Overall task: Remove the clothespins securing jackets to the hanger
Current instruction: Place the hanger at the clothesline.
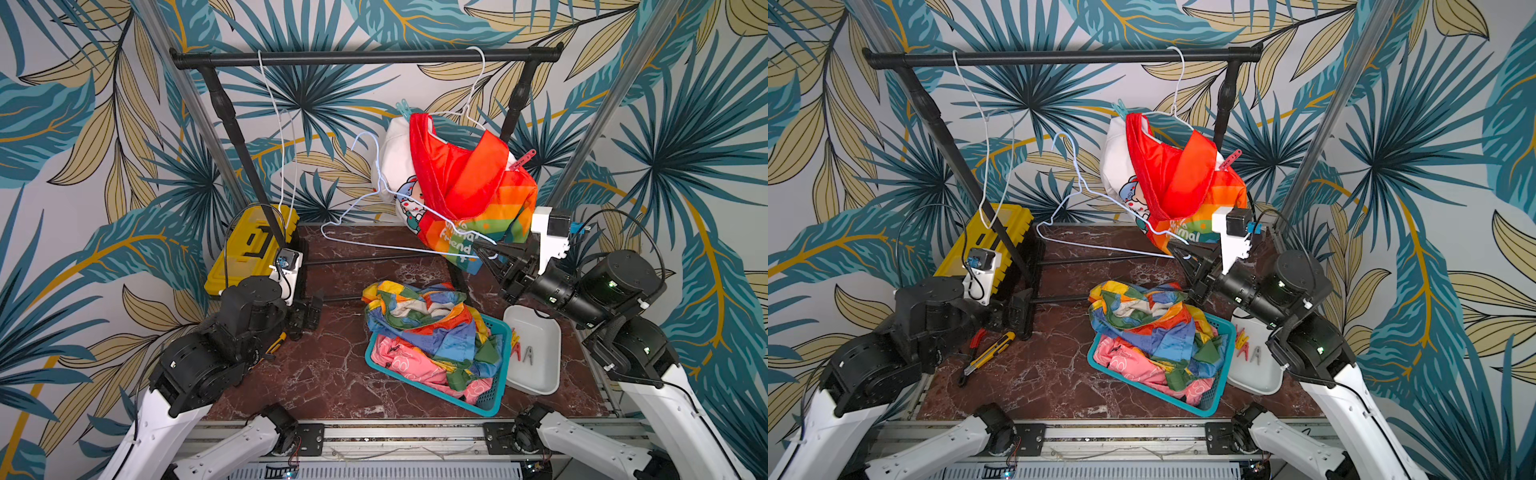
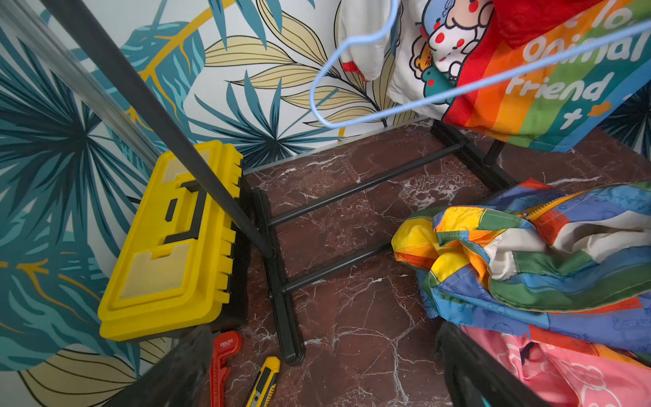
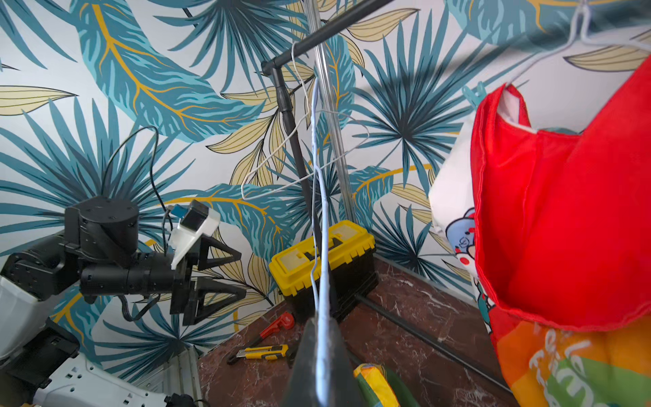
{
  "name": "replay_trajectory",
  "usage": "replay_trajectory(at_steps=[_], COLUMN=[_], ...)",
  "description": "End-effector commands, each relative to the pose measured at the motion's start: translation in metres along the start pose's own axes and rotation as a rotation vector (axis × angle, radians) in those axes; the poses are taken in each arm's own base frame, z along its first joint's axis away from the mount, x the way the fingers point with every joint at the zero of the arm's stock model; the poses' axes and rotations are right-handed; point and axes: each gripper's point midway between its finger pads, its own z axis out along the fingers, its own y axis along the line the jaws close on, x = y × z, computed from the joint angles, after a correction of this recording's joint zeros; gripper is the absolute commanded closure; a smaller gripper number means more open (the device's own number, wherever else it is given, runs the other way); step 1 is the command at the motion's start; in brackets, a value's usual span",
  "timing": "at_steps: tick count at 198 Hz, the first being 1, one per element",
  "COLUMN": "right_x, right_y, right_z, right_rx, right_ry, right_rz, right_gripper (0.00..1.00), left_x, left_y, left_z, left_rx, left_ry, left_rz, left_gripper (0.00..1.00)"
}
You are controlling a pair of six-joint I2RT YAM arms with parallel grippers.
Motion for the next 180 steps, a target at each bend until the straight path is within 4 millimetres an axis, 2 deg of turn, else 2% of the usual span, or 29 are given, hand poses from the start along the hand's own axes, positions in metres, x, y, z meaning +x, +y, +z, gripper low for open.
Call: replay_trajectory(at_steps=[1,44,84,144,180], right_x=[-0.018,-0.069,-0.103,-0.124,-0.105], right_y=[-0.012,-0.015,-0.018,-0.036,-0.045], right_z=[0.009,0.037,0.058,0.103,0.123], right_rx=[0.082,0.1,0.117,0.164,0.166], right_ry=[-0.027,-0.125,-0.195,-0.212,-0.158], right_rz=[-0.106,-0.158,-0.186,-0.2,-0.176], right_gripper=[1.0,1.0,1.0,1.0,1.0], left_x=[-0.003,0.004,0.022,0.03,0.034], left_y=[0.0,-0.004,-0.011,-0.028,-0.028], left_z=[0.004,0.01,0.021,0.034,0.037], left_rx=[-0.006,0.008,0.029,0.095,0.092], left_ry=[-0.024,-0.02,0.02,0.032,0.032], left_rz=[-0.041,-0.053,-0.061,-0.062,-0.053], left_gripper=[0.0,0.0,0.01,0.0,0.0])
